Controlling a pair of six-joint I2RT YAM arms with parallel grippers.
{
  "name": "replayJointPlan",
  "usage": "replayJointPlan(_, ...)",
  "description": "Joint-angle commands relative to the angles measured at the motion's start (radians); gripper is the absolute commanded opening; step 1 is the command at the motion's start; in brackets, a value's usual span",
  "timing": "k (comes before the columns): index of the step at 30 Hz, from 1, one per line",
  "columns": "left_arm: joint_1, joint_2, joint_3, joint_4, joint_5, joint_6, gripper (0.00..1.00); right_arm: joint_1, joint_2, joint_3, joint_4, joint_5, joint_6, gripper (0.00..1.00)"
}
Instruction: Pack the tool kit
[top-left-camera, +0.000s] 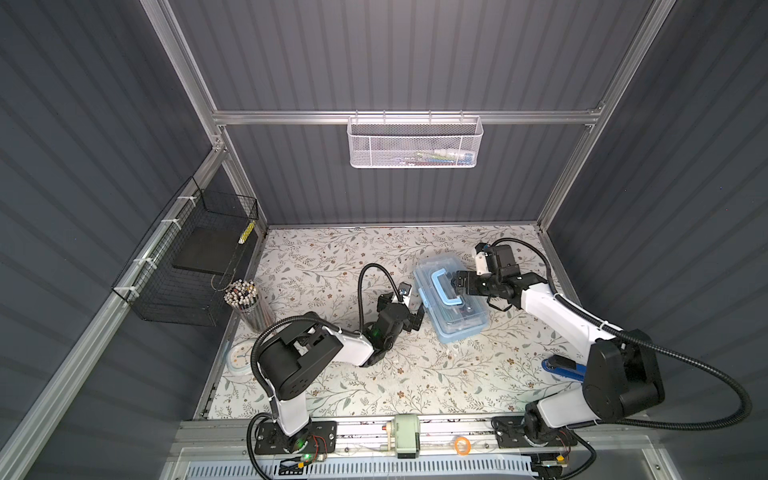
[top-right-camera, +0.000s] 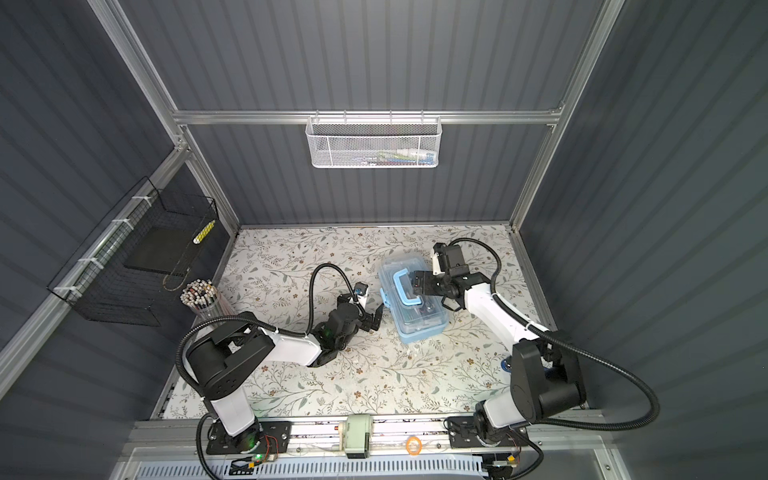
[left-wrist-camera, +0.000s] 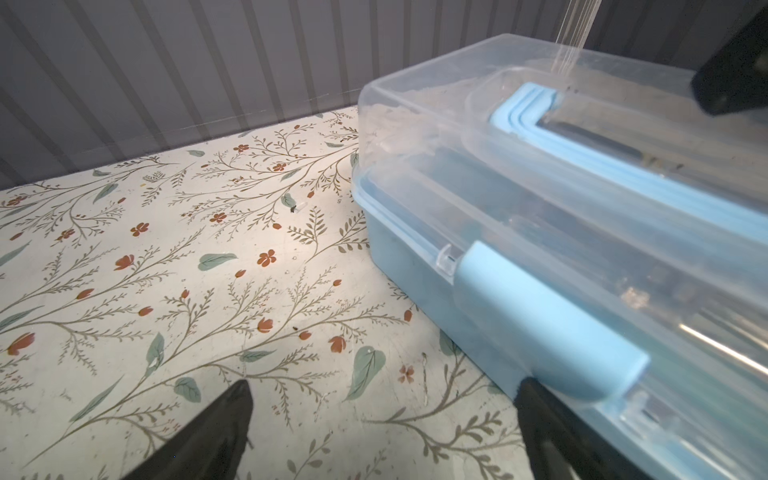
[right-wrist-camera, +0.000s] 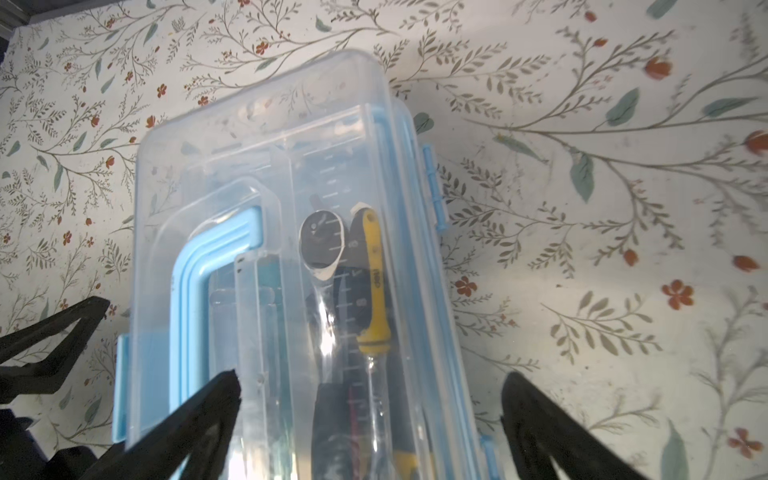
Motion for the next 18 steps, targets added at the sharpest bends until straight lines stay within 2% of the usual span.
replayJointPlan(1,-0.004,-0.031,0.020,-0.035,-0.016,0.015,1.00,-0.004,-0.038,0.025,-0.032,0.039,-0.023,0.98)
replayJointPlan(12,-0.002,-0.070,0.025,-0.069,-0.018,0.021,1.00,0.020,-0.021,0.059,-0.069,0.028,-0.021,0.95)
replayJointPlan(18,-0.001,-0.089,0.030,-0.096,-0.020,0.022,1.00,0.054,-0.022,0.099,-0.086,-0.008,0.010,0.78)
